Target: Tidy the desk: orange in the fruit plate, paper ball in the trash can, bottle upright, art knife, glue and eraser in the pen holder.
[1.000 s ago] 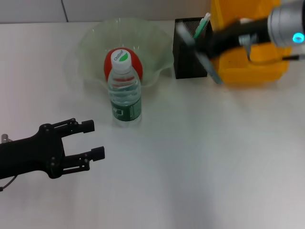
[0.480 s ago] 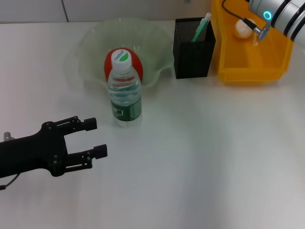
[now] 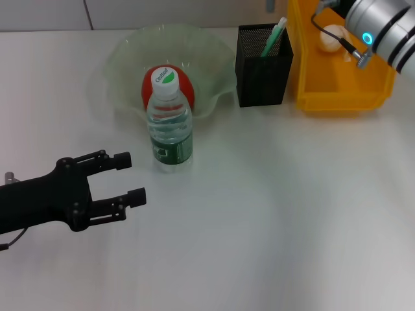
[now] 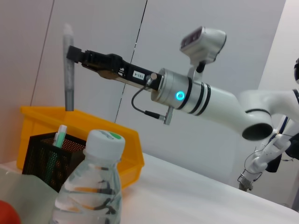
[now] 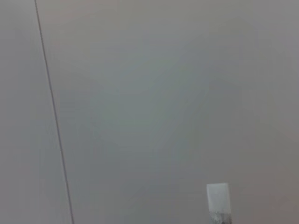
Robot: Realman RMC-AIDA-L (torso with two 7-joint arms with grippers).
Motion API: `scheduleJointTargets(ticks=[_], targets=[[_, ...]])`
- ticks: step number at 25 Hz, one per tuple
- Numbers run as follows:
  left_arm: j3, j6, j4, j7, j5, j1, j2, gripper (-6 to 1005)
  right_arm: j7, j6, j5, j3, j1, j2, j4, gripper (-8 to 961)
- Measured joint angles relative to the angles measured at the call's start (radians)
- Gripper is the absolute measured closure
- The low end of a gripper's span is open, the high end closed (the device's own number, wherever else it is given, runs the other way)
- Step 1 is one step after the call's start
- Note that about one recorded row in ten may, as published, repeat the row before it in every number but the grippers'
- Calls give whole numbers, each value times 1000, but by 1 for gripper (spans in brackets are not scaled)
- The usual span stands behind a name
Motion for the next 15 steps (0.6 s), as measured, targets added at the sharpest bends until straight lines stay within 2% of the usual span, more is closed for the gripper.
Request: scheduleJointTargets(ticks=[3,15], targets=[[-7,-1,-3,0,0,-8,-1,215,-155,-118,126,-2,3,0,92,824],[-39,-15,-12,-28,-1,-46,-15,215,-340,-210,139,-4,21,1,197,827]])
